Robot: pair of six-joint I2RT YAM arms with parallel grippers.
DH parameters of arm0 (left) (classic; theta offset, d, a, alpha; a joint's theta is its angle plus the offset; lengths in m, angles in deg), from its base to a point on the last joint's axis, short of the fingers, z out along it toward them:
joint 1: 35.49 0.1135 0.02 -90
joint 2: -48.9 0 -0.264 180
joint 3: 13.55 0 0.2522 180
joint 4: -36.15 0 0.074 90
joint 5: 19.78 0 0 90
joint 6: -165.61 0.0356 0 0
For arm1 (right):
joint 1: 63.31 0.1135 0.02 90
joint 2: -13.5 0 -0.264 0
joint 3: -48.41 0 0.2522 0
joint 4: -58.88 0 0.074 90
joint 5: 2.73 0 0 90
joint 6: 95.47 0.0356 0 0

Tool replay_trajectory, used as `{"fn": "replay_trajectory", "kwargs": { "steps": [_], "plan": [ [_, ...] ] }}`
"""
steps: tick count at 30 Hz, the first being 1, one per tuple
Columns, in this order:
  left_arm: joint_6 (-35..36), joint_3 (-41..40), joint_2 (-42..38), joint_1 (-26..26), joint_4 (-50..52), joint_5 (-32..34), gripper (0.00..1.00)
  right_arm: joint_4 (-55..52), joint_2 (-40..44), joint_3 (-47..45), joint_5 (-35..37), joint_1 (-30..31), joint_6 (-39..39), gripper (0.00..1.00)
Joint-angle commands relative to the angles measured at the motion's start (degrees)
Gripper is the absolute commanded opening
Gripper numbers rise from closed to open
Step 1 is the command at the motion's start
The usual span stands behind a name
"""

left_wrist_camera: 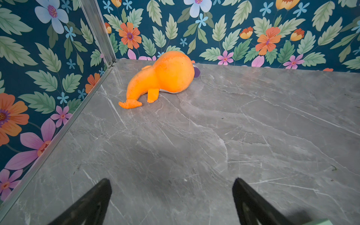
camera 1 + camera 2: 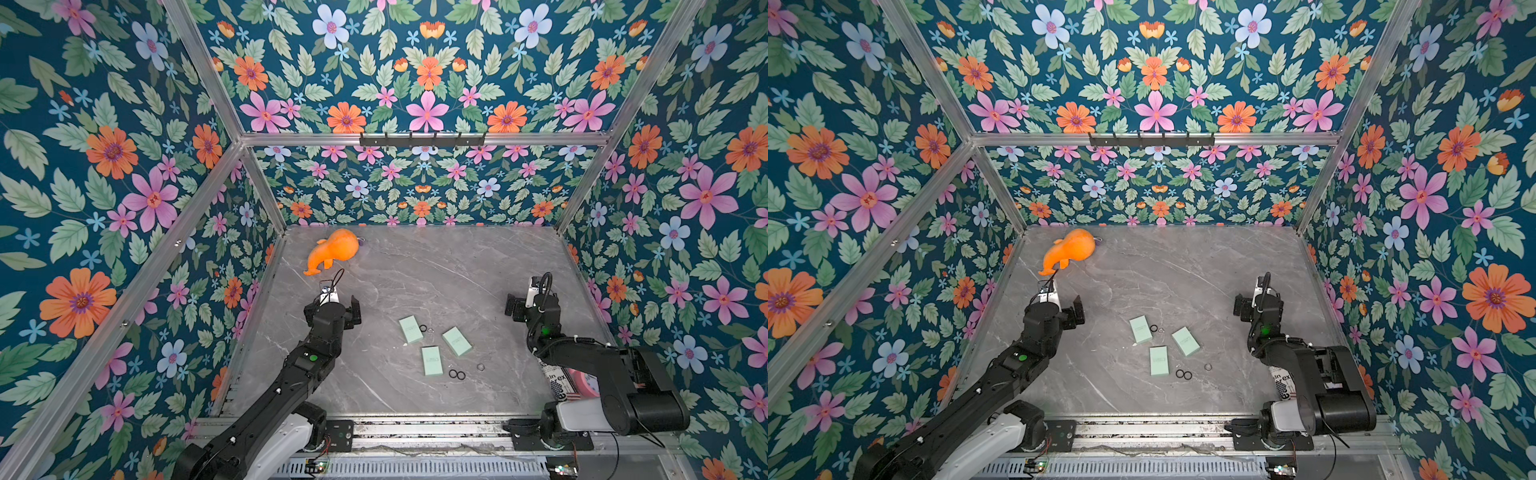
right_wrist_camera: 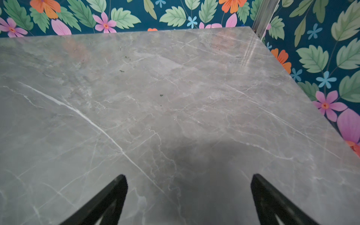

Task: Take the rings out of the lift-off lid box
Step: Reset both arms

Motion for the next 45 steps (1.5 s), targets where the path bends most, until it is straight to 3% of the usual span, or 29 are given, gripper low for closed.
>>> {"fn": "replay_trajectory", "kwargs": {
  "steps": [1, 3, 4, 5, 7, 9, 12, 23, 32, 40, 45],
  "plan": [
    [1.7, -1.0, 1.1, 0.0, -5.8, 0.8, 1.00, 6.6, -0.7, 0.3, -1.1, -1.2, -0.1, 1.00],
    [2.8, -2.5, 2.8, 0.1, -10.1, 2.0, 1.00, 7.7, -0.5, -1.2, -2.2, -2.9, 2.1, 0.99],
    [3.8, -3.2, 4.0, 0.2, -12.5, 2.3, 1.00, 19.1, -3.5, -4.2, -0.3, -3.0, 1.6, 1.00],
    [4.6, -3.2, 5.6, 0.2, -14.3, 2.8, 1.00, 22.6, -4.3, -6.0, 1.1, -2.5, 1.1, 1.00],
    [4.1, -2.6, 8.7, 0.5, -16.1, 4.3, 1.00, 16.4, -1.7, -5.4, 0.6, -2.5, 2.4, 0.99],
    [4.5, -2.3, 11.3, 0.9, -18.5, 4.3, 1.00, 22.1, -3.6, -6.2, 2.9, -2.5, 2.2, 1.00],
    [2.8, -1.6, 14.5, 3.2, -19.6, 5.9, 1.00, 16.3, -3.2, -4.0, 3.4, -2.6, 3.0, 1.00],
    [5.1, -3.4, 16.1, 13.3, -27.7, -2.3, 1.00, 16.1, -3.2, -3.8, 3.7, -2.6, 2.7, 1.00],
    [10.7, -9.6, 22.5, 16.2, -41.0, -7.0, 1.00, 15.9, -3.1, -3.9, 3.7, -2.5, 2.9, 1.00],
    [7.8, -8.8, 28.4, 19.1, -49.4, -10.8, 1.00, 15.8, -3.1, -3.8, 3.7, -2.5, 2.9, 1.00],
    [6.8, -6.0, 30.8, 20.5, -47.0, -12.7, 1.00, 15.8, -3.1, -3.8, 3.6, -2.5, 2.9, 1.00]
  ]
}}
